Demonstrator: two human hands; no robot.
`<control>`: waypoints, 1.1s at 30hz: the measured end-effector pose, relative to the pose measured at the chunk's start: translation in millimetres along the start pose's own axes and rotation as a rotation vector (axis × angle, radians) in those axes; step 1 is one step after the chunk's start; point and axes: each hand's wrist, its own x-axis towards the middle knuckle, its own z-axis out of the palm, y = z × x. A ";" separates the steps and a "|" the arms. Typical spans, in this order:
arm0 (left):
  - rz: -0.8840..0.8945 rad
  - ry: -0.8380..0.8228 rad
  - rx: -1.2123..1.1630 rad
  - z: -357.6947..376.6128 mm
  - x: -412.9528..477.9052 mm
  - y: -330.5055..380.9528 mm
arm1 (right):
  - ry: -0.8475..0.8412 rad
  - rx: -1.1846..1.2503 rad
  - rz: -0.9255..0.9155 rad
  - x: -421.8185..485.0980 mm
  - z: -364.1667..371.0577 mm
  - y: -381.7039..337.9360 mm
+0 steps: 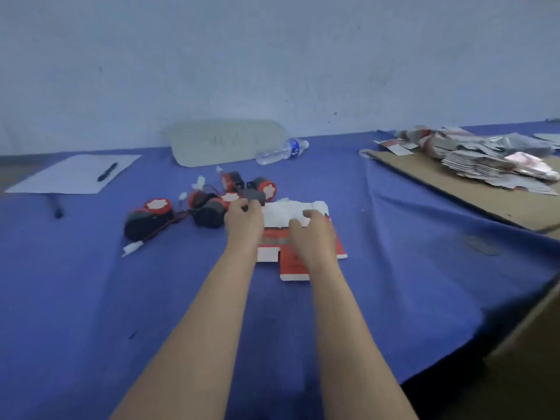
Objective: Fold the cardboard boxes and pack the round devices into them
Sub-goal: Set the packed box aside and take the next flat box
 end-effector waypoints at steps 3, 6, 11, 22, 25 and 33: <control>-0.117 -0.113 0.120 -8.2 17.1 -31.1 | 0.020 -0.165 0.076 9.5 23.9 4.5; -0.101 -0.157 0.123 2.1 21.5 -40.0 | 0.032 -0.243 0.078 17.4 34.7 3.4; 0.001 -0.049 0.124 4.3 32.9 -37.3 | 0.181 0.018 -0.021 26.6 29.6 -2.9; 0.277 0.474 -0.265 -73.5 46.2 -14.3 | 0.035 0.525 -0.329 0.5 92.0 -72.9; 0.343 0.542 -0.203 -96.1 47.4 -27.0 | -0.031 0.612 -0.352 -13.6 119.6 -73.9; 0.412 0.342 -0.207 -131.8 51.6 -63.9 | -0.200 0.544 -0.340 -18.5 155.6 -57.6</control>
